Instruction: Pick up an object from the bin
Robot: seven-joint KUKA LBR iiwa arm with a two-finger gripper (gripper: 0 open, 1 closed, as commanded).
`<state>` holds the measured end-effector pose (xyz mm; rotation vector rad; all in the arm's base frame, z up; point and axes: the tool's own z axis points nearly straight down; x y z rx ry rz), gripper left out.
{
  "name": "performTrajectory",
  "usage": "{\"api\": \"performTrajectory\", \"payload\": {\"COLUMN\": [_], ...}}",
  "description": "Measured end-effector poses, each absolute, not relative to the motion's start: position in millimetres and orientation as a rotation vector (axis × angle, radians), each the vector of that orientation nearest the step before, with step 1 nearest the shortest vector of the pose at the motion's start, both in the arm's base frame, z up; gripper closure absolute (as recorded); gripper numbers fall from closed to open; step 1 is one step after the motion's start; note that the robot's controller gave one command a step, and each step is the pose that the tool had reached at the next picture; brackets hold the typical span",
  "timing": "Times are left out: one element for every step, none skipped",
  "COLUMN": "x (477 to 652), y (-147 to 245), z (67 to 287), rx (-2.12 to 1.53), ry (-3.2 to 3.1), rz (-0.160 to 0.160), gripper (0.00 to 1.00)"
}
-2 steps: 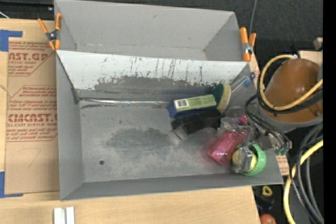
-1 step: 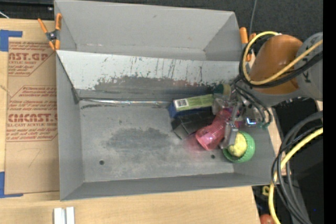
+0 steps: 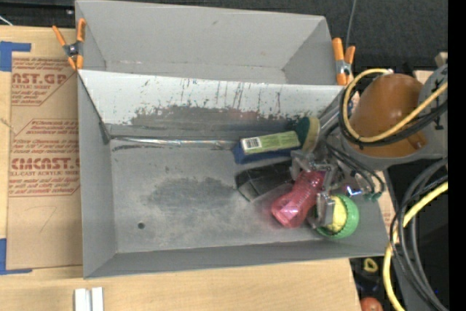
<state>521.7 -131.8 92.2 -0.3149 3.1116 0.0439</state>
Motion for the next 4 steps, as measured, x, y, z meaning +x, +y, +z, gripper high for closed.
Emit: {"api": "performTrajectory", "payload": {"x": [528.6,528.6,528.7,525.1], "y": [-97.5,-97.5,-96.1,-94.0], "z": [83.1,83.2,121.0,148.4], "rx": [-0.292,-0.292,-0.294,-0.299], "ry": [3.085,3.085,3.085,3.099], "rz": [0.007,0.007,0.009,0.018], "gripper": [1.0,1.0,1.0,1.0]}}
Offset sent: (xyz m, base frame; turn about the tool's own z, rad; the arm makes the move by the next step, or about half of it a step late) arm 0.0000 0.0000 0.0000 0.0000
